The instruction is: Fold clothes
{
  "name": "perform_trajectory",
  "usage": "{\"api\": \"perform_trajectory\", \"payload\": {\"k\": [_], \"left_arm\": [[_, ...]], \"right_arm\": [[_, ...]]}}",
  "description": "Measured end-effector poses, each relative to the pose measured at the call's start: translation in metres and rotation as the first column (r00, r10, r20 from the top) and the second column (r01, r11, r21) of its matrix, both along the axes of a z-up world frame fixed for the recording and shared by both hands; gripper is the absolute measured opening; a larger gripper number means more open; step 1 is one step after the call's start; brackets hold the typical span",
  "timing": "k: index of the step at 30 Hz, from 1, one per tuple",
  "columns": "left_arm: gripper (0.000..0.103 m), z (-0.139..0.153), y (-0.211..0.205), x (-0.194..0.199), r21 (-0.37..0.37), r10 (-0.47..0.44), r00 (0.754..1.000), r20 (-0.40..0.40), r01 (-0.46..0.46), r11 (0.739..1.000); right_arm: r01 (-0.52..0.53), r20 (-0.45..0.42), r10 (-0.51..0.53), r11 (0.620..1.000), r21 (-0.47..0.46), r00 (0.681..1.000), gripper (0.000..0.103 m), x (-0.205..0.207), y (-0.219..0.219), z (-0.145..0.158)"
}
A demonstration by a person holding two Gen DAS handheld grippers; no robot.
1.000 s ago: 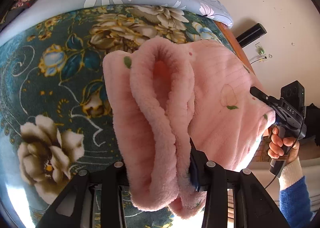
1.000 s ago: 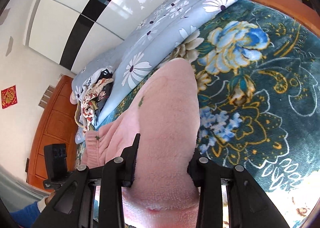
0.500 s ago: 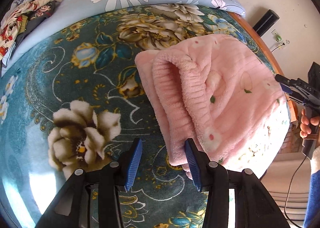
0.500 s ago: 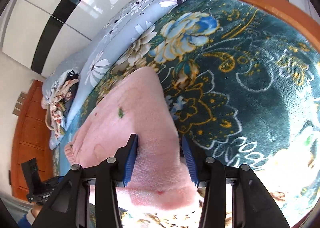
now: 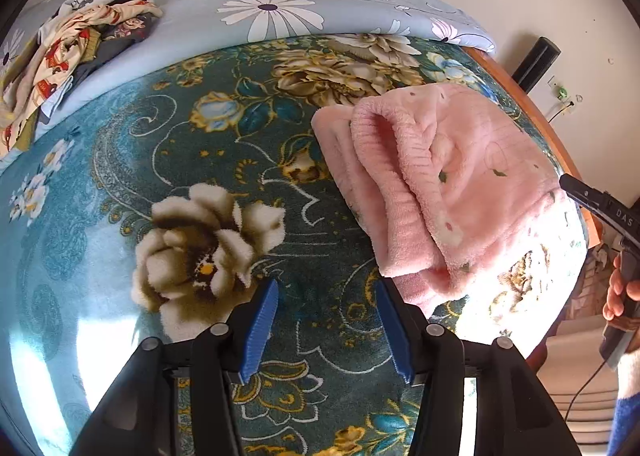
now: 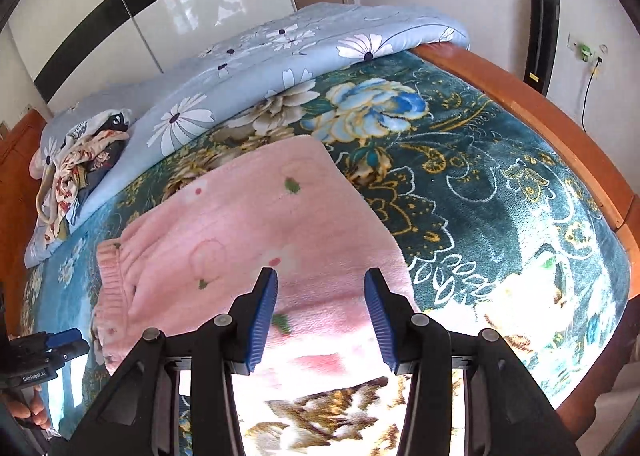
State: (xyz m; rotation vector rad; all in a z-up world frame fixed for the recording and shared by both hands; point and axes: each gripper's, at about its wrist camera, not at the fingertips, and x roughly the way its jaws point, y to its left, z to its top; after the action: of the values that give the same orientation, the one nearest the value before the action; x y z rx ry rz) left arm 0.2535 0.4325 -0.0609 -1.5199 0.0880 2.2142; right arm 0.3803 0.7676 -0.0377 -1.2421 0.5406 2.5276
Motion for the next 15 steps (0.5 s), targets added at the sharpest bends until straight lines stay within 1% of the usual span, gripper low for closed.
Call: {"api": "perform_trajectory", "payload": {"k": [3,5,6,7,8,10,11,15], "left_arm": [[0.066,0.001,-0.004,0.011,0.039,0.015,1.0,-0.019,-0.014,0.999],[0.068,0.003,-0.006,0.018,0.061,0.021,0.999,-0.035,-0.019,0.998],[0.07,0.004,-0.007,0.022,0.058,0.02,0.998,-0.054,-0.017,0.998],[0.074,0.006,-0.007,0.026,0.051,0.018,0.997,-0.077,-0.014,0.999],[0.077,0.008,-0.008,0.03,0.044,0.016,0.995,-0.099,-0.012,0.999],[0.085,0.01,-0.01,0.036,0.043,0.014,0.993,-0.121,-0.009,0.999],[0.086,0.011,-0.011,0.038,0.045,0.013,0.992,-0.129,-0.007,0.999],[0.093,0.012,-0.018,0.04,0.078,0.036,0.993,-0.114,-0.027,0.997]], "right_arm": [[-0.038,-0.009,0.038,0.999,0.016,0.999,0.047,0.008,-0.04,0.0],[-0.074,0.012,0.074,0.997,0.016,0.997,0.049,0.008,-0.066,-0.01],[-0.082,0.027,0.082,0.997,0.011,0.996,0.055,0.009,-0.077,-0.016],[-0.087,0.044,0.086,0.996,0.007,0.995,0.062,0.009,-0.086,-0.023],[-0.088,0.062,0.087,0.996,0.005,0.994,0.065,0.009,-0.093,-0.029],[-0.087,0.098,0.086,0.996,0.003,0.991,0.066,0.008,-0.107,-0.04],[-0.082,0.114,0.082,0.997,0.002,0.99,0.066,0.007,-0.111,-0.044],[-0.038,0.147,0.044,0.998,-0.043,0.988,0.08,0.005,-0.12,-0.054]]}}
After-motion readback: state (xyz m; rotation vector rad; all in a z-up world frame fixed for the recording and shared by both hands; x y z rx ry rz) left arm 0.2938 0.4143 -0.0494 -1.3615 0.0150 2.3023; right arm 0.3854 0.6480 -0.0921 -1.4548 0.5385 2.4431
